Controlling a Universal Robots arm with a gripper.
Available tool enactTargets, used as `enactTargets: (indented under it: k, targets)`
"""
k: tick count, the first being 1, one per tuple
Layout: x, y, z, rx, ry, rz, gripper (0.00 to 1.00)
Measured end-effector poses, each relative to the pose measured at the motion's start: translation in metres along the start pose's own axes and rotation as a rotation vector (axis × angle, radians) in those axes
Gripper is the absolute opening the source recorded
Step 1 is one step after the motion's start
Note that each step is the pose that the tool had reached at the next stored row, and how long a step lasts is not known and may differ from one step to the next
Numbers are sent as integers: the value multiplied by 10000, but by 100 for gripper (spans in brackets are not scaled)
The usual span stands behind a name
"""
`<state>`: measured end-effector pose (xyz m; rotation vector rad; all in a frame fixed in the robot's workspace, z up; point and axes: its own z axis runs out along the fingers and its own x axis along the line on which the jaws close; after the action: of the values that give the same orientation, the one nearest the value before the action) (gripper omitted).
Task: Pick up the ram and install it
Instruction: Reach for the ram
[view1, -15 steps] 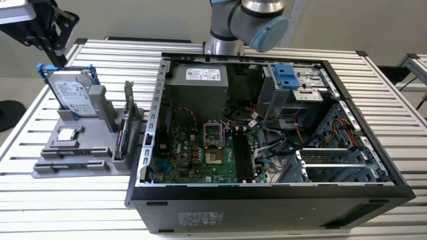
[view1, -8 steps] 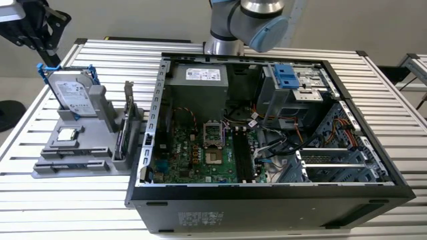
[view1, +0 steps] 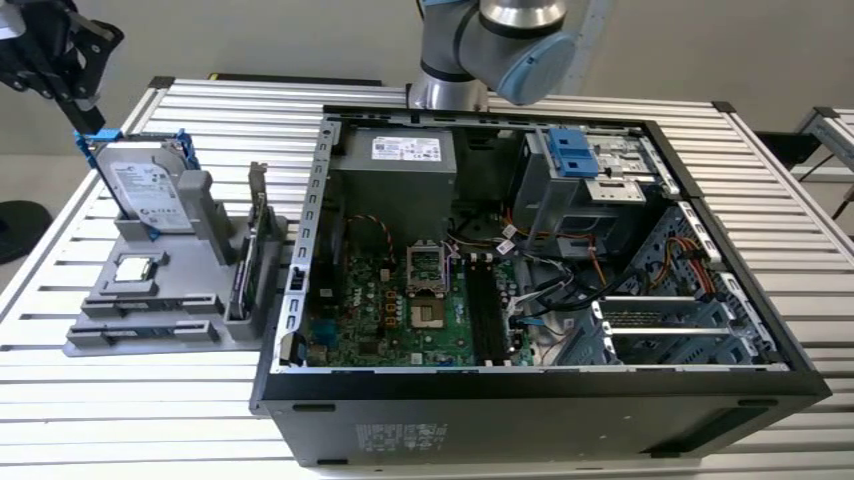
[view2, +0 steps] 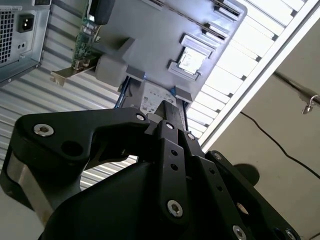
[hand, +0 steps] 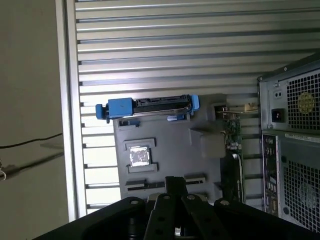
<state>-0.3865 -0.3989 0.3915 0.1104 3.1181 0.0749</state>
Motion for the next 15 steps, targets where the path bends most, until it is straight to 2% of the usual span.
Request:
enactTargets:
  k: [7,15]
  targets:
    - [90,-7,-2,0,0,1,0]
    - [91,-23,0,0,6,1,0]
